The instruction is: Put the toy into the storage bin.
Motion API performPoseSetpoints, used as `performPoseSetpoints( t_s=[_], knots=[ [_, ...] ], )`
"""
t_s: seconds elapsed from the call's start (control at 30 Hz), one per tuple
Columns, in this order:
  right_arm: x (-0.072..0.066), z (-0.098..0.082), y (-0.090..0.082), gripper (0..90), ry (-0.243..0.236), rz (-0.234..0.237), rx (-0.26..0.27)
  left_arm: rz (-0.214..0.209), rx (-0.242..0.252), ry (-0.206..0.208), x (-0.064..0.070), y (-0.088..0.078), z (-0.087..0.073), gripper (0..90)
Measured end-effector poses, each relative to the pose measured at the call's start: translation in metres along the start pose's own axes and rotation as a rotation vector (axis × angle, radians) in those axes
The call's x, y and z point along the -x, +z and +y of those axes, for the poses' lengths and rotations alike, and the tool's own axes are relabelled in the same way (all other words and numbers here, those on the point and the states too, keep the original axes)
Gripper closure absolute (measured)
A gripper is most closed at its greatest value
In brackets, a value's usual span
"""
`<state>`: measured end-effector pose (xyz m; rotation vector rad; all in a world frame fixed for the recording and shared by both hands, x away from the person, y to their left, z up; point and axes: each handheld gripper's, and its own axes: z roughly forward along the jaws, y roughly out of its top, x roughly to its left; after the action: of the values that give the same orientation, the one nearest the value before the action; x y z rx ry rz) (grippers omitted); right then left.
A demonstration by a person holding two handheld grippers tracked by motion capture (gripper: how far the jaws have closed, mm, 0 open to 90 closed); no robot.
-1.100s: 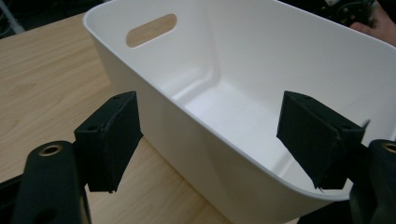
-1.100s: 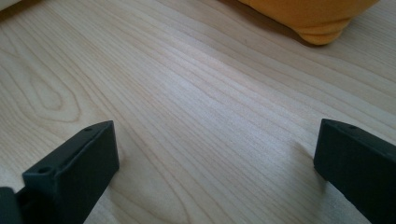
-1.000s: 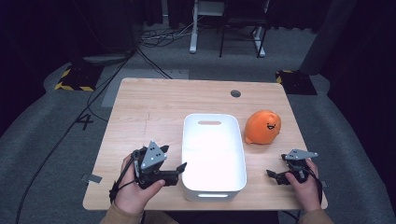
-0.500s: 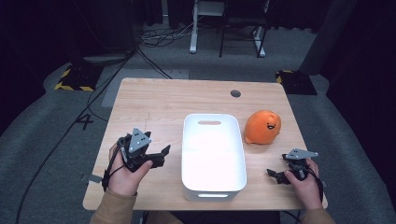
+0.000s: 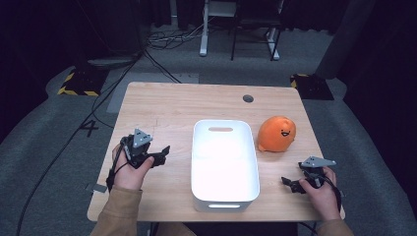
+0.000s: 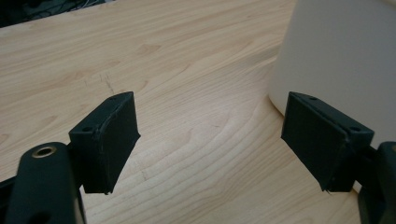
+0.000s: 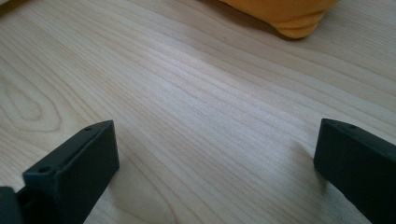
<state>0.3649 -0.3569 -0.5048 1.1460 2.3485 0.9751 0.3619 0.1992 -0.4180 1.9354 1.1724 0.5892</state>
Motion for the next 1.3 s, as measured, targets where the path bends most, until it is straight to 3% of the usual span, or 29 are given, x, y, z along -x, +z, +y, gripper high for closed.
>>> performPoseSetpoints(
  t_s=[0.43,0.6,0.67,0.77,0.87,1.3],
  knots=[
    [-0.001,0.0,-0.001,0.8,0.005,-0.008,0.004,0.049,-0.084,-0.053,-0.023,0.05,-0.022,19.8],
    [-0.002,-0.001,-0.001,1.8,0.012,-0.013,0.006,0.055,-0.13,-0.094,-0.03,0.065,-0.032,20.7],
    [-0.002,-0.002,-0.002,5.5,0.031,-0.03,0.014,0.06,-0.148,-0.103,-0.033,0.069,-0.036,20.9],
    [-0.003,-0.001,-0.005,21.5,0.061,-0.056,0.038,0.071,-0.153,-0.108,-0.035,0.073,-0.039,20.9],
    [-0.003,0.0,-0.007,20.0,0.069,-0.039,0.036,0.084,-0.185,-0.104,-0.037,0.08,-0.044,20.9],
    [-0.009,0.019,-0.024,27.5,0.077,-0.018,0.097,0.071,-0.184,-0.102,-0.039,0.083,-0.044,15.9]
  ],
)
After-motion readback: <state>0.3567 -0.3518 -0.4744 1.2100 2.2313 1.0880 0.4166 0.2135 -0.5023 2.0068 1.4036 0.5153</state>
